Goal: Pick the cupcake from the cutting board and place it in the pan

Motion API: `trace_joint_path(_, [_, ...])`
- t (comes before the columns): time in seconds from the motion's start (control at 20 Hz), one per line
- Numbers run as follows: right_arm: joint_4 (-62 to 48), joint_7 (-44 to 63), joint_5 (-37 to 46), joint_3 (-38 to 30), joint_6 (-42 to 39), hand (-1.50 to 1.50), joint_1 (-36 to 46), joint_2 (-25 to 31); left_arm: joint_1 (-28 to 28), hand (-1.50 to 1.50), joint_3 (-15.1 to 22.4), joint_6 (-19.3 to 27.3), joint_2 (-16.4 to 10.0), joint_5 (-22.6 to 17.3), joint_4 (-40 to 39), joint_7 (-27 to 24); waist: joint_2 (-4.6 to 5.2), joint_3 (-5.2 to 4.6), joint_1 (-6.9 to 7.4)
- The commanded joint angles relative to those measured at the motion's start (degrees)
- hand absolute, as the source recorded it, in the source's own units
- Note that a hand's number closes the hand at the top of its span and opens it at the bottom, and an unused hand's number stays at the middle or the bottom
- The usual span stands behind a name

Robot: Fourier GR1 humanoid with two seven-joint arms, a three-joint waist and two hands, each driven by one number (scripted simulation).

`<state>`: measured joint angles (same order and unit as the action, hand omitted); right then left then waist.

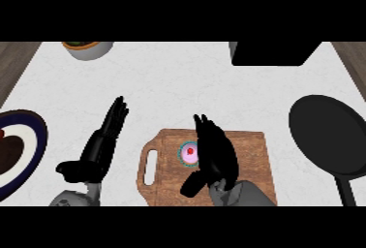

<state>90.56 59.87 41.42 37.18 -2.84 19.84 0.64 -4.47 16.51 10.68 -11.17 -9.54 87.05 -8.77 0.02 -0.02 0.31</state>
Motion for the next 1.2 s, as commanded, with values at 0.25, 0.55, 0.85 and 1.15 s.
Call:
trace_joint_path(0.25, [-3.1, -1.3, 2.3, -3.3, 2.0, -1.50, -2.5, -0.6, 1.6, 0.00, -2.0, -2.2, 1.1, 2.1, 1.7, 1.7, -0.06, 0.02, -0.24])
trace_joint_path(0.55, [-12.4, -4.5, -1.0, -2.2, 8.8, -1.50, 1.2, -0.6, 1.5, 0.00, -3.4, -3.0, 3.0, 3.5, 0.2, 0.4, 0.00, 0.02, -0.06])
trace_joint_path(0.85, [-18.1, -4.9, -4.5, -1.9, 10.7, -1.50, 3.3, -0.6, 3.3, 0.00, -3.9, -4.9, 3.6, 4.4, 0.8, -0.3, 0.01, 0.01, 0.00])
trace_joint_path(1.15, [-23.5, -11.6, -4.7, 0.5, 5.7, 1.50, 4.0, -0.6, 1.8, 0.00, -3.3, -2.1, 4.9, 6.8, 3.6, 3.8, -0.02, 0.03, 0.03])
